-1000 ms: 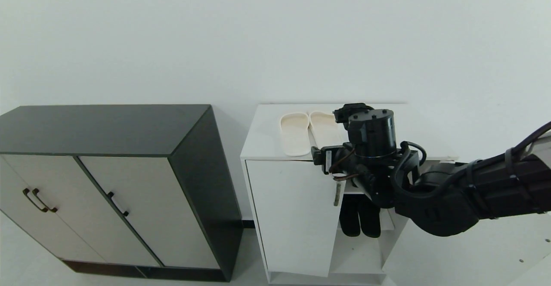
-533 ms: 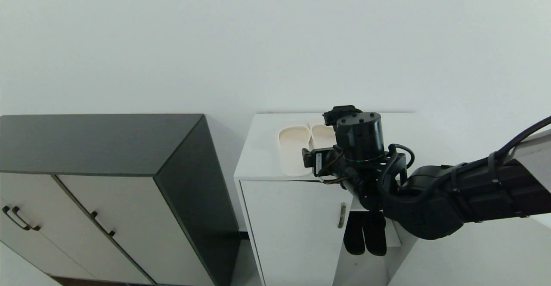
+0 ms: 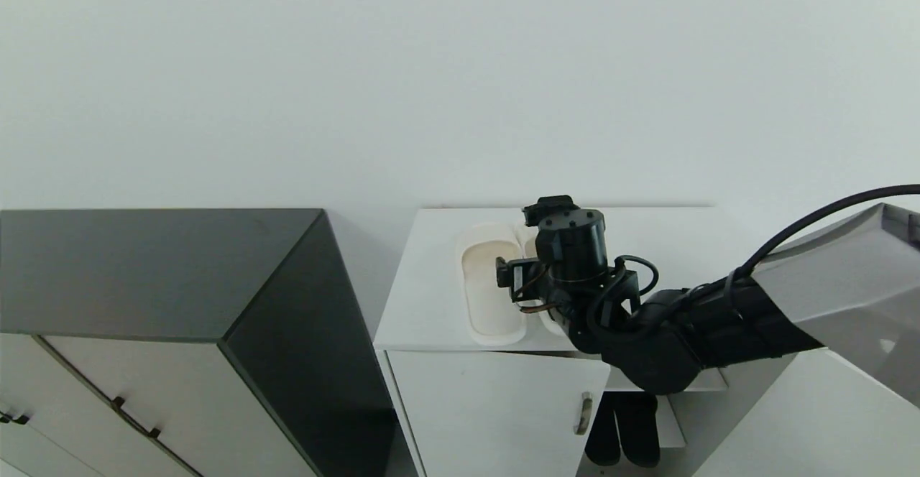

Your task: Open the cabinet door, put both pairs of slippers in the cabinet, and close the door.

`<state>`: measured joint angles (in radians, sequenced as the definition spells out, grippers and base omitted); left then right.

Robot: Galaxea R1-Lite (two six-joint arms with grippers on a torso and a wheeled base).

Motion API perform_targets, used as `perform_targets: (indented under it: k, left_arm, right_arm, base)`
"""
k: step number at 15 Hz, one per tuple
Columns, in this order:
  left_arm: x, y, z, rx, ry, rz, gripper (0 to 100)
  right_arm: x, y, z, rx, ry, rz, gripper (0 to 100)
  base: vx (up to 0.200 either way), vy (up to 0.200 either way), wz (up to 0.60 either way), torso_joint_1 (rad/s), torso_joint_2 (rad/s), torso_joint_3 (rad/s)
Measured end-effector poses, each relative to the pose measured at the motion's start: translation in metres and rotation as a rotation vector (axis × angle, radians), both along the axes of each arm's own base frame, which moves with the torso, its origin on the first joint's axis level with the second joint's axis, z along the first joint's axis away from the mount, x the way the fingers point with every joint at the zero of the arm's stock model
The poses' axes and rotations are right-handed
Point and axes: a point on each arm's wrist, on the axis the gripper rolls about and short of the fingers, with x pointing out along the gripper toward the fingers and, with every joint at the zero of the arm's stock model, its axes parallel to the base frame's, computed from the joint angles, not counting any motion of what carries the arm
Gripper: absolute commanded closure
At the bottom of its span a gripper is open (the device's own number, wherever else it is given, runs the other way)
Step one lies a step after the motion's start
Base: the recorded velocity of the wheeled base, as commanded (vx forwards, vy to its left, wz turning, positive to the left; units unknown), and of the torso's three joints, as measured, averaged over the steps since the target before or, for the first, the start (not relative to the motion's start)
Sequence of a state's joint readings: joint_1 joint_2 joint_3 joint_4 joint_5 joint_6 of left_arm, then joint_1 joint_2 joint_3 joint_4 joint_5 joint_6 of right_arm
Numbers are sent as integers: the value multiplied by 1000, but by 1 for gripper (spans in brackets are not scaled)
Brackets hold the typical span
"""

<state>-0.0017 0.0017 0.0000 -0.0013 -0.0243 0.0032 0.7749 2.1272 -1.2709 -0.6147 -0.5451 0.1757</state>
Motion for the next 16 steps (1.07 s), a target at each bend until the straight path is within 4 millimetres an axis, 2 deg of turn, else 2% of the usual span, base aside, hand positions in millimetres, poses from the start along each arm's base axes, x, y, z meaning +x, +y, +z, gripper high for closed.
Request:
perform_targets:
  k: [4, 7, 8, 16]
  left_arm:
    - [0, 0, 0, -1, 0, 0, 100]
    - [0, 0, 0, -1, 0, 0, 100]
    - [0, 0, 0, -1, 0, 0, 100]
    - [0, 0, 0, -1, 0, 0, 100]
  right_arm:
    - [24, 7, -8, -6, -20, -24, 0]
    - [35, 15, -13, -25, -36, -21, 0]
    - [38, 17, -14, -24, -44, -23, 100]
    - [49, 24, -17, -36, -64, -26, 100]
  base:
    - [0, 0, 0, 0, 0, 0]
    - [0, 0, 0, 0, 0, 0]
    - [0, 0, 0, 0, 0, 0]
    - [0, 0, 0, 0, 0, 0]
